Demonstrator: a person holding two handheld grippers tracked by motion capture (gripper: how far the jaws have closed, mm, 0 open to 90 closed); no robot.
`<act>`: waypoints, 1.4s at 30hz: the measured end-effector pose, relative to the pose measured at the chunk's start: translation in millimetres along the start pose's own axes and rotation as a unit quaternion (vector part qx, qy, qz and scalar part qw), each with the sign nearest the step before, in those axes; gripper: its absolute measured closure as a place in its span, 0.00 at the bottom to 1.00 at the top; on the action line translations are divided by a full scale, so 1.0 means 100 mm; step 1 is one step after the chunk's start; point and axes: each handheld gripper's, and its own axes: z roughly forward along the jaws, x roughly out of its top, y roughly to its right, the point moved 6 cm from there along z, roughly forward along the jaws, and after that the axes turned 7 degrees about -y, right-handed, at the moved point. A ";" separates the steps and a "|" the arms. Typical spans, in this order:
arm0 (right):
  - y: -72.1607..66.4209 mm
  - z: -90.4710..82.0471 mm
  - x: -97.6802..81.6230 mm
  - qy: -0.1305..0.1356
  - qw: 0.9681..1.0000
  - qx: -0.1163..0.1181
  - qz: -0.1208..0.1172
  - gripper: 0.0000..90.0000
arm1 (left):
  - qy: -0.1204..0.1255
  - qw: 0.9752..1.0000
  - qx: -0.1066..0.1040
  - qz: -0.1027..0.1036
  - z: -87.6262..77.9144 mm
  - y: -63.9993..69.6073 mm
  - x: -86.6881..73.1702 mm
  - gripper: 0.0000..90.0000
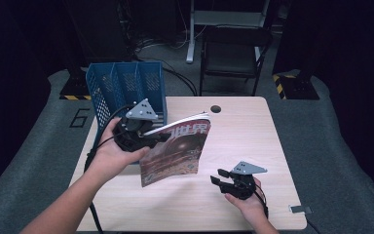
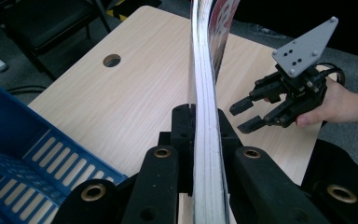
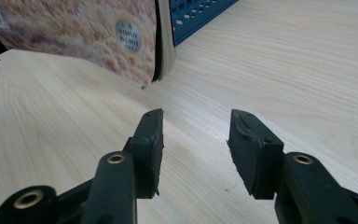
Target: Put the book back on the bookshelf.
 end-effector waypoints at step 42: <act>0.01 0.00 -0.01 0.002 1.000 0.003 0.007 0.61 | 0.007 0.999 0.028 -0.042 -0.46 -0.35 0.15 0.93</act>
